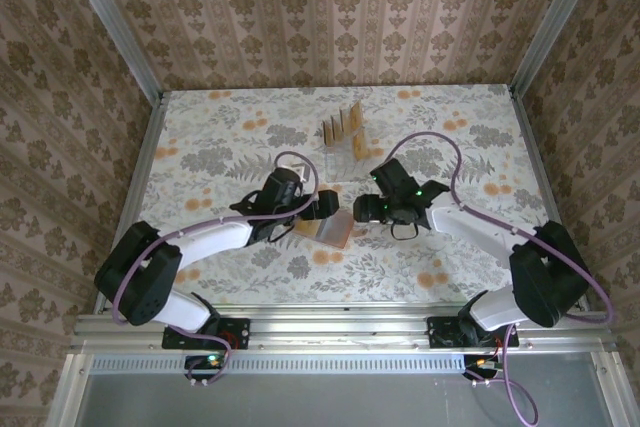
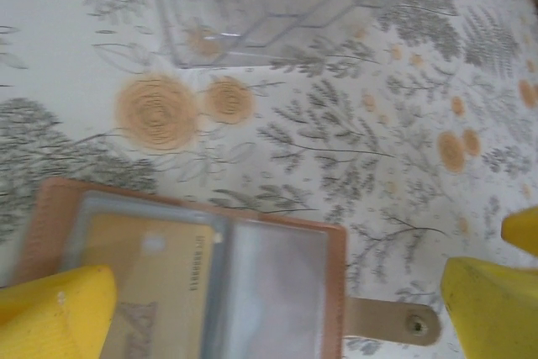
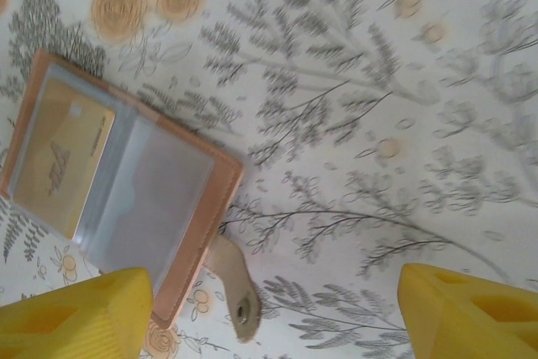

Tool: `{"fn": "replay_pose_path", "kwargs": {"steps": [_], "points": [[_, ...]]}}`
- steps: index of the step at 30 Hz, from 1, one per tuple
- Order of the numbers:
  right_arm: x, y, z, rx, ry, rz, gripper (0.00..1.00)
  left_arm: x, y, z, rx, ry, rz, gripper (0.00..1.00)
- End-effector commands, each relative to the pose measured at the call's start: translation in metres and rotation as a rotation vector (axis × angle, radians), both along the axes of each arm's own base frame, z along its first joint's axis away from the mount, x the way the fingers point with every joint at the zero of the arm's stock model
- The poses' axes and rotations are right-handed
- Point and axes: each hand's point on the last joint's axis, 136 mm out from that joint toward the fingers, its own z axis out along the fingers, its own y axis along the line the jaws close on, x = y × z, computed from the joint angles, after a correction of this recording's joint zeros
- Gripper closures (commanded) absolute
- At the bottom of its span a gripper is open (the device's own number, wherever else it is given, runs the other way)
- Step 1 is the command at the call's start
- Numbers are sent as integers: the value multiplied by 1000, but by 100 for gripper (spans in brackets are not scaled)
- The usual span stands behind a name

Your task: Put the credit cards into the card holder

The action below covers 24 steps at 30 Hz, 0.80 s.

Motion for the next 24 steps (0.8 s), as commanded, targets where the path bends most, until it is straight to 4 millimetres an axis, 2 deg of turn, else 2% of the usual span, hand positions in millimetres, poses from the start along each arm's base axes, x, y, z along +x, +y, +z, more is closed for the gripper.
{"fn": "replay_pose_path", "kwargs": {"steps": [1,4,8,13,20,24], "points": [[-10,17,-17,24,42,12,22,9,25,3,56,-13,36,0],[-14,22,-30,21,65,13,24,13,41,-6,73,8,48,0],[-17,27,-43,12,92,14,29,14,49,-18,77,36,42,0],[-19,29,-59,-6,123,16,39,9,40,-36,68,82,-15,0],[-18,30,-70,-24,141,17,67,4,31,-52,66,116,-40,0],[-15,30,-72,-35,144,21,75,1,27,-58,56,132,-48,0]]}}
